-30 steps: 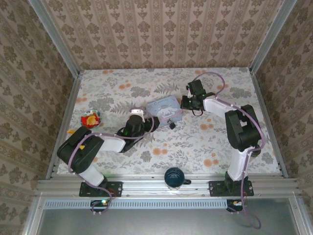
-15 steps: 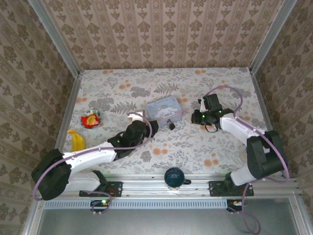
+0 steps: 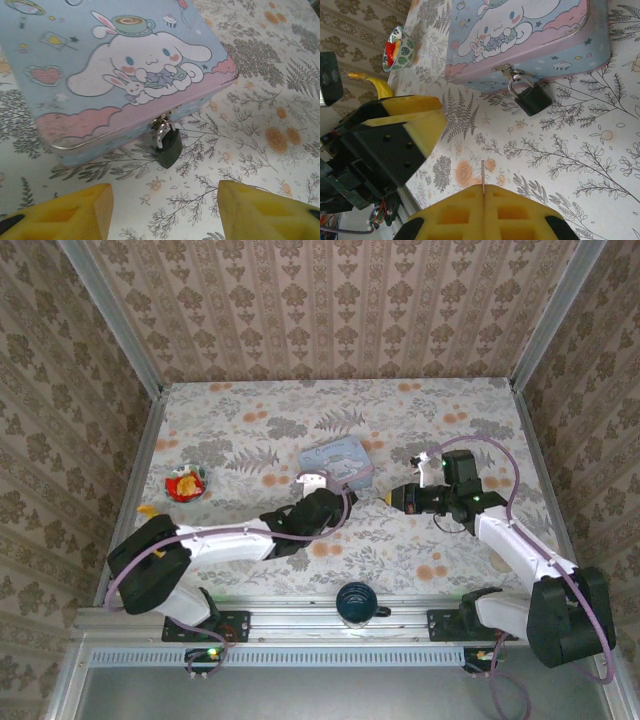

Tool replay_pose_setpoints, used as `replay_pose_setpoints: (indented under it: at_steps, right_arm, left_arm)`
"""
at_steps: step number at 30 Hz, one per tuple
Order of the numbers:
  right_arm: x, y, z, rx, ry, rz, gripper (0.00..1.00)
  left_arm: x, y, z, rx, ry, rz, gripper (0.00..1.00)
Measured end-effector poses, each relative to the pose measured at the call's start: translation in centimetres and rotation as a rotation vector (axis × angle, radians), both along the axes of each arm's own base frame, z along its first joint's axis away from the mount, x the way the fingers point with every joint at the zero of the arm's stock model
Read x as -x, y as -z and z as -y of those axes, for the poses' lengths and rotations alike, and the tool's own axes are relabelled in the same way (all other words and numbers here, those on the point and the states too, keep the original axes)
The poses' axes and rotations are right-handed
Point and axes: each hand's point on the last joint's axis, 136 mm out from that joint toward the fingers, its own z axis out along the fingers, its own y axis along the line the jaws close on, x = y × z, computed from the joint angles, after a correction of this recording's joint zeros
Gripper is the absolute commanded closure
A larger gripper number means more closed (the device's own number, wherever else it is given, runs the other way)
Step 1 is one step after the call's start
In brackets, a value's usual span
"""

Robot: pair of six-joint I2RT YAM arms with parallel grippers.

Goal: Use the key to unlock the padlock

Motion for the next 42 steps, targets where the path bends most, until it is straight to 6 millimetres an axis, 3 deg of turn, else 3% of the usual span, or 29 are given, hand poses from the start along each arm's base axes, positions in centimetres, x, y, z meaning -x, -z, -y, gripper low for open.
replay_pose_setpoints:
  at_steps: [6, 11, 15, 21, 28, 34, 42]
  right_arm:
    - [-0.3, 1.4, 1.0, 0.056, 0.056, -0.013, 1.0]
    - [-0.5, 2.7, 1.9, 0.103, 0.109, -0.036, 1.0]
    - [-0.7, 2.9, 2.3, 0.118, 0.136, -0.039, 1.0]
    - [-1.0, 2.9, 2.7, 0.134, 0.164, -0.032, 1.0]
    - [-1.3, 2.6, 3.0, 0.138, 0.188, -0.021, 1.0]
    - [-1.7, 2.3, 2.9, 0.121, 0.202, -0.013, 1.0]
    - [-2.3, 2.4, 2.8, 0.104, 0.218, -0.016, 1.0]
  left_arm:
    - [-1.7, 0.5, 2.1, -0.016, -0.035, -0.001, 0.42]
    - [-3.4, 1.0, 4.8, -0.026, -0.049, -0.036, 0.49]
    - [-4.4, 2.3, 5.5, -0.055, -0.075, -0.078, 0.5]
    - [-4.6, 4.4, 4.7, -0.137, -0.112, -0.14, 0.46]
    - [-5.3, 6.6, 2.2, -0.227, -0.165, -0.191, 0.43]
    - [-6.1, 6.6, 1.2, -0.277, -0.2, -0.178, 0.42]
    - [-5.6, 7.2, 0.1, -0.321, -0.216, -0.172, 0.42]
